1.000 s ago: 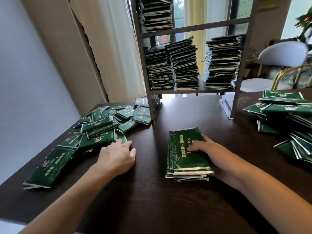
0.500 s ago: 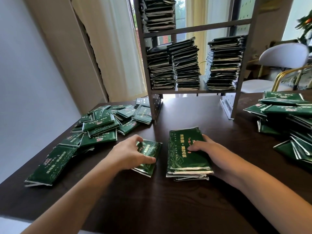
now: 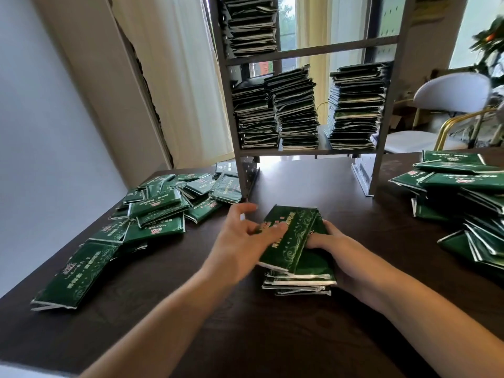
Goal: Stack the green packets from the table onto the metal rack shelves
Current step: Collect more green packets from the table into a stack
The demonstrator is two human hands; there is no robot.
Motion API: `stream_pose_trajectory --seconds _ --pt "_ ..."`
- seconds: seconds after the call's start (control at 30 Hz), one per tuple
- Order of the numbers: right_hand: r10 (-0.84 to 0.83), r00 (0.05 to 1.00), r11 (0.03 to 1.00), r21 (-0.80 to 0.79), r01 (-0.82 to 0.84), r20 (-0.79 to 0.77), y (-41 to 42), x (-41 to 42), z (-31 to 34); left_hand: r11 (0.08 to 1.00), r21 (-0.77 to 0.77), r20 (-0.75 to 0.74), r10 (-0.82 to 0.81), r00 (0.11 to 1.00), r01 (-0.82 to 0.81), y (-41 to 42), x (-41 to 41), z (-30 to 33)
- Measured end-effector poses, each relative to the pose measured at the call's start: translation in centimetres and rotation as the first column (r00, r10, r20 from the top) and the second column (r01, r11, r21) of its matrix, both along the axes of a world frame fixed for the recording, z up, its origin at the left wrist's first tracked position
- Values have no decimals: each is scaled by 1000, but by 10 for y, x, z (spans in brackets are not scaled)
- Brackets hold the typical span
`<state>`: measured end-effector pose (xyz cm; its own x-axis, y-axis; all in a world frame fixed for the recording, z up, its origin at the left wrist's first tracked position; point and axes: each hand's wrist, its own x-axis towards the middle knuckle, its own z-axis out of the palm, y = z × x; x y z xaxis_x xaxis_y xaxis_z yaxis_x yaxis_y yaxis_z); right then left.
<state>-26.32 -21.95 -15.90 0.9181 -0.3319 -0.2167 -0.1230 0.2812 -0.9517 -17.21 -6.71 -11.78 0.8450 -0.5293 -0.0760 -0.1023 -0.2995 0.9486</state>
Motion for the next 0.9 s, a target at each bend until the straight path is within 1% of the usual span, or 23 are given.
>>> stream_pose_trajectory --seconds 0.07,0.2,0.27,0.33,0.4,0.5,0.53,0.57,0.6,0.63,0.7,0.77,0.8,0.83,0.87,0.9 --pt "-2 1000 1000 3 2 7 1 0 0 999 -11 -30 38 999 -38 -5 -4 -14" --pt "-46 998 998 38 45 31 2 1 3 995 -98 -132 -37 991 25 -13 -11 -27" --pt "-41 999 997 73 39 36 3 -1 4 989 -145 -140 -39 989 18 -14 -12 -27" --pt "-5 999 997 73 1 49 1 -2 4 990 -143 -119 -25 993 8 -15 -13 -29" --pt "-1 997 999 34 -2 75 4 -5 6 988 -153 -140 -23 990 2 -17 -14 -28" --pt "2 997 1000 -29 0 74 8 -9 4 974 -227 -281 -46 958 -20 -17 -18 -22" --pt "-4 999 998 -57 7 50 9 -5 8 964 -263 -330 -62 942 -29 -16 -17 -20" --pt "4 999 994 -106 2 49 13 -4 8 959 -282 -361 -82 929 -25 -13 -16 -20" --pt "35 997 985 -169 -23 63 15 -7 6 957 -291 -371 -106 923 -7 -10 -14 -18" --pt "72 996 981 -182 -61 59 14 -7 3 958 -286 -367 -124 922 15 -5 -13 -16" --pt "131 991 972 -195 -128 6 26 4 9 961 -272 -338 -153 929 59 13 -8 -10" --pt "115 993 987 -113 -115 -11 38 12 17 968 -223 -287 -178 941 114 27 -3 -1" --pt "108 994 992 -66 -109 -16 46 10 21 976 -163 -222 -179 958 145 36 2 4" --pt "121 993 992 -45 -121 -1 53 11 19 986 -69 -118 -161 980 154 48 9 9" --pt "130 992 991 -39 -130 -6 61 14 19 990 45 19 -136 991 135 61 19 13" --pt "118 993 992 -40 -119 -21 69 22 18 984 150 162 -117 980 93 76 31 17"
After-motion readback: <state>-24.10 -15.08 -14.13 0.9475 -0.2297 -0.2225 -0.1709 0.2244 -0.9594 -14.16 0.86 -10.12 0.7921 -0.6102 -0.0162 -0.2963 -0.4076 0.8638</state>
